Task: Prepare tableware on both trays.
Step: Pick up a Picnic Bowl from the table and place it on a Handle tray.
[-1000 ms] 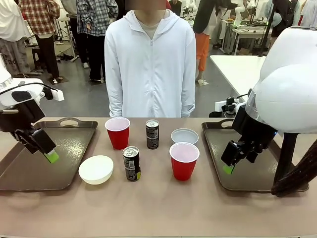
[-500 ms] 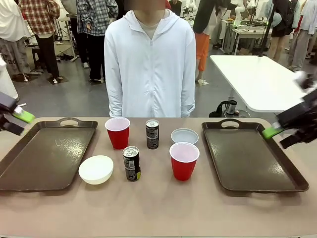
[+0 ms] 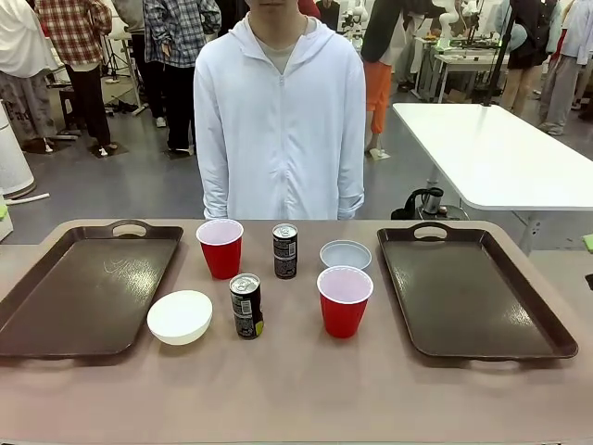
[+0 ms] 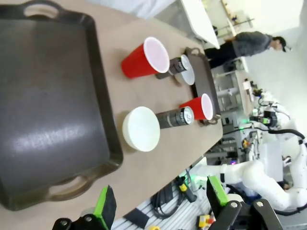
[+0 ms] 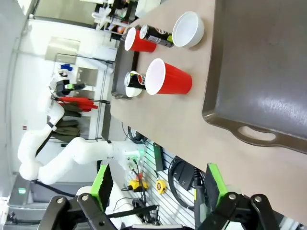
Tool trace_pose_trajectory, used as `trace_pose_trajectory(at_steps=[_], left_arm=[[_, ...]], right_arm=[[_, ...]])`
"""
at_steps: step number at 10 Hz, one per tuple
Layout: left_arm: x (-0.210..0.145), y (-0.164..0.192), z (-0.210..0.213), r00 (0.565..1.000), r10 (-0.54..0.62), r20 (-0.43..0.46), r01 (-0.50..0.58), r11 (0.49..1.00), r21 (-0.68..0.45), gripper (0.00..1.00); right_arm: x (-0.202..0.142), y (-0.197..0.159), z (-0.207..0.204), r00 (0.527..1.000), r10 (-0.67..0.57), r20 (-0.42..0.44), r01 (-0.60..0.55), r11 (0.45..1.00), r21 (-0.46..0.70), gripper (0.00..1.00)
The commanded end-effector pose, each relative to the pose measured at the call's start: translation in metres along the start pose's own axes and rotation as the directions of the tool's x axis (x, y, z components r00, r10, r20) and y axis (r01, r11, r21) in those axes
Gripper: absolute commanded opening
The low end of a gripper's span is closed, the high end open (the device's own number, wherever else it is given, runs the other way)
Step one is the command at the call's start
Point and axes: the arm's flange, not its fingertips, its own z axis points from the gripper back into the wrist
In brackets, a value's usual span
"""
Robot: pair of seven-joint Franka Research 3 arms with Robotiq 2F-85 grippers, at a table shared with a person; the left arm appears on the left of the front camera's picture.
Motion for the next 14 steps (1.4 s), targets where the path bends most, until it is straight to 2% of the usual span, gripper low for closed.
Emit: trace_pose_trajectory(at_steps=[1, 5, 7, 8, 9, 14], left_arm=[[-0.004, 0.022, 0.016, 1.0, 0.011, 0.005, -0.011, 1.0, -0.026, 1.0], [-0.013, 0.036, 0.032, 1.0, -0.005, 0.003, 0.005, 1.0, -0.007, 1.0], [-0.011, 0.032, 0.025, 0.998, -0.026, -0.057, 0.028, 0.999, 0.026, 1.0], [-0.015, 0.026, 0.018, 0.992, -0.059, -0.109, 0.065, 0.997, 0.049, 1.0], [-0.012, 0.031, 0.024, 1.0, 0.011, -0.006, -0.011, 1.0, 0.0, 1.0], [-0.012, 0.031, 0.024, 1.0, 0.011, -0.006, -0.011, 1.0, 0.0, 1.0]], right_arm=[[-0.034, -0.011, -0.034, 1.0, 0.007, -0.006, -0.007, 0.999, 0.038, 1.0], [-0.039, -0.025, -0.022, 0.999, -0.033, 0.011, 0.032, 0.998, 0.062, 1.0], [-0.038, -0.022, -0.024, 1.0, -0.016, 0.002, 0.016, 0.999, 0.046, 1.0], [-0.015, -0.028, 0.007, 0.999, -0.052, -0.002, 0.052, 0.998, 0.044, 1.0], [-0.015, -0.028, 0.007, 0.999, -0.052, -0.002, 0.052, 0.998, 0.044, 1.0], [-0.015, -0.028, 0.007, 0.999, -0.052, -0.002, 0.052, 0.998, 0.044, 1.0]])
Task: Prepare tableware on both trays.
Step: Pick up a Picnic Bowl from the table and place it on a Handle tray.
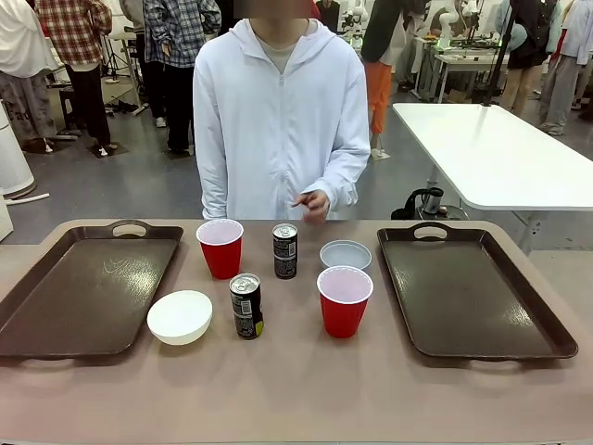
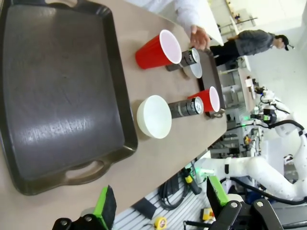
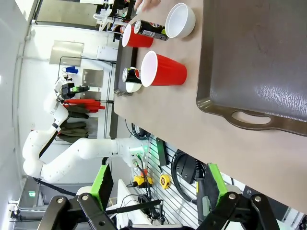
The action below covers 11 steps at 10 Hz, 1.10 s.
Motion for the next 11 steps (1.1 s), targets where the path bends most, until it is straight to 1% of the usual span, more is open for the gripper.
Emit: trace_pose_trajectory(at_steps=[1, 4, 5, 7, 8, 9, 10, 11], left_arm=[[0.001, 0.001, 0.001, 1.0, 0.004, 0.014, -0.004, 1.0, -0.008, 1.0], [0.0, 0.0, 0.0, 1.0, 0.0, 0.001, 0.0, 1.0, -0.001, 1.0], [-0.001, -0.023, -0.013, 1.0, -0.03, 0.0, 0.03, 0.994, 0.101, 1.0], [0.001, -0.075, -0.042, 0.996, -0.084, -0.012, 0.083, 0.949, 0.304, 1.0], [0.006, -0.095, -0.061, 0.996, -0.087, -0.035, 0.093, 0.901, 0.423, 1.0], [0.009, -0.112, -0.086, 0.993, -0.09, -0.082, 0.119, 0.847, 0.518, 1.0], [0.007, -0.124, -0.122, 0.987, -0.09, -0.136, 0.155, 0.774, 0.614, 1.0], [0.003, -0.134, -0.156, 0.975, -0.078, -0.209, 0.202, 0.708, 0.677, 1.0]], right_arm=[[0.002, -0.001, 0.0, 1.0, 0.006, 0.007, -0.006, 1.0, 0.02, 1.0], [0.002, -0.001, 0.0, 1.0, 0.006, 0.007, -0.006, 1.0, 0.02, 1.0], [0.002, -0.001, 0.0, 1.0, 0.006, 0.007, -0.006, 1.0, 0.02, 1.0], [0.002, -0.001, 0.0, 1.0, 0.006, 0.007, -0.006, 1.0, 0.02, 1.0], [0.002, -0.001, 0.0, 1.0, 0.006, 0.007, -0.006, 1.0, 0.02, 1.0], [0.002, -0.001, 0.0, 1.0, 0.006, 0.007, -0.006, 1.0, 0.02, 1.0], [0.002, -0.001, 0.0, 1.0, 0.006, 0.007, -0.006, 1.0, 0.02, 1.0], [0.002, -0.001, 0.0, 1.0, 0.006, 0.007, -0.006, 1.0, 0.02, 1.0]])
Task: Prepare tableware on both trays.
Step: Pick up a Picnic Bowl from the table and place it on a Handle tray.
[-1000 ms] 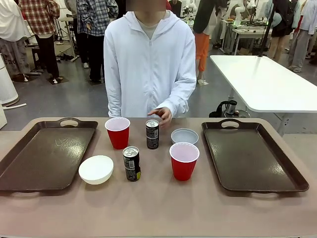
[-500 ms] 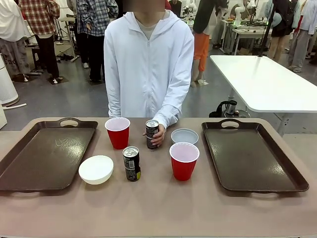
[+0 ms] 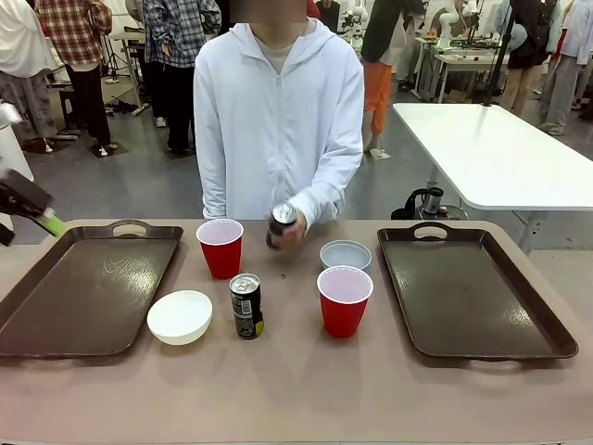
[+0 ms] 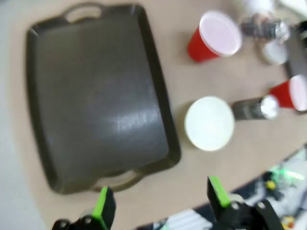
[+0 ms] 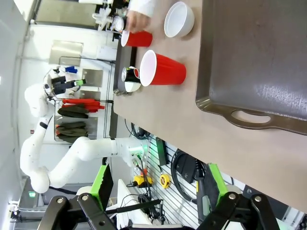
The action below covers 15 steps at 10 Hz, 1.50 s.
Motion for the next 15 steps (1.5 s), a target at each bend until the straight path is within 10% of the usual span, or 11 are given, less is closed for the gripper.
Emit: trace_pose_trajectory(at_steps=[1, 6, 15], left_arm=[[-0.015, -0.044, -0.065, 0.986, -0.033, -0.165, 0.058, 0.987, 0.149, 1.0], [-0.01, -0.11, -0.151, 0.974, -0.08, -0.212, 0.109, 0.986, 0.128, 1.0], [0.025, -0.104, -0.184, 0.972, -0.125, -0.197, 0.131, 0.991, 0.017, 1.0]], right_arm=[[0.002, -0.001, 0.0, 1.0, 0.011, 0.01, -0.011, 1.0, 0.023, 1.0], [0.002, -0.001, 0.0, 1.0, 0.011, 0.01, -0.011, 1.0, 0.023, 1.0], [0.002, -0.001, 0.0, 1.0, 0.011, 0.01, -0.011, 1.0, 0.023, 1.0]])
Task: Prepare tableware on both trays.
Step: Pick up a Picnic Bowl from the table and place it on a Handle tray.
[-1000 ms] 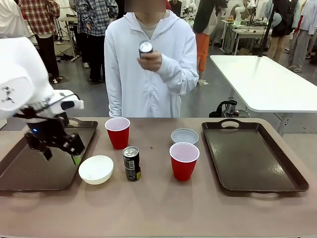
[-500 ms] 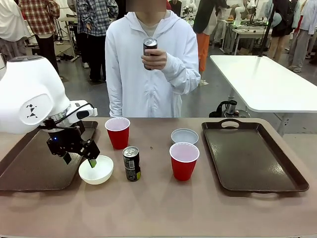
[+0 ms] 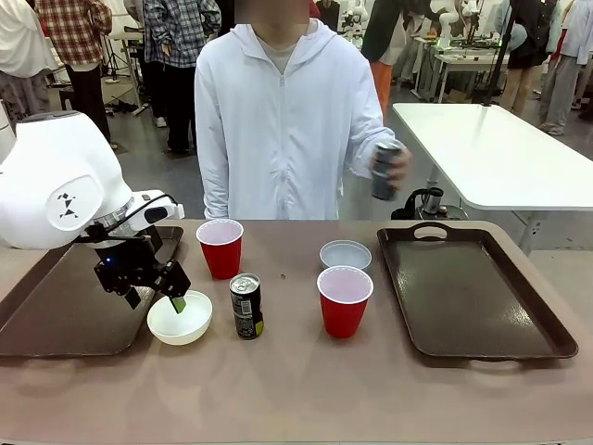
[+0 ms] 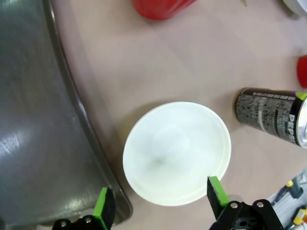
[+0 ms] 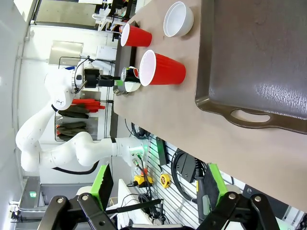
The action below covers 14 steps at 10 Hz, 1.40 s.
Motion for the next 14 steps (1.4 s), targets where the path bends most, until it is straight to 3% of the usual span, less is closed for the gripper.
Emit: trace_pose_trajectory(at_steps=[1, 4, 6, 11, 12, 13, 14], left_arm=[[0.013, -0.001, -0.005, 1.0, -0.001, 0.018, 0.001, 1.0, -0.014, 1.0], [0.023, 0.005, -0.012, 1.0, 0.013, 0.021, -0.013, 1.0, -0.004, 1.0], [0.026, 0.009, -0.016, 1.0, 0.02, 0.02, -0.02, 1.0, 0.004, 0.87], [0.029, 0.01, -0.02, 1.0, 0.018, 0.013, -0.019, 1.0, 0.014, 0.36], [0.029, 0.01, -0.02, 1.0, 0.018, 0.016, -0.019, 1.0, 0.021, 0.3], [0.03, 0.012, -0.021, 1.0, 0.021, 0.015, -0.022, 0.999, 0.027, 0.37], [0.031, 0.012, -0.021, 1.0, 0.024, 0.012, -0.025, 0.999, 0.034, 0.11]], right_arm=[[0.002, 0.0, 0.0, 1.0, 0.016, 0.012, -0.016, 1.0, 0.023, 1.0], [0.002, 0.0, 0.0, 1.0, 0.016, 0.012, -0.016, 1.0, 0.023, 1.0], [0.002, 0.0, 0.0, 1.0, 0.016, 0.012, -0.016, 1.0, 0.023, 1.0], [0.002, 0.0, 0.0, 1.0, 0.016, 0.012, -0.016, 1.0, 0.023, 1.0], [0.002, 0.0, 0.0, 1.0, 0.016, 0.012, -0.016, 1.0, 0.023, 1.0], [0.002, 0.0, 0.0, 1.0, 0.016, 0.012, -0.016, 1.0, 0.023, 1.0], [0.002, 0.0, 0.0, 1.0, 0.016, 0.012, -0.016, 1.0, 0.023, 1.0]])
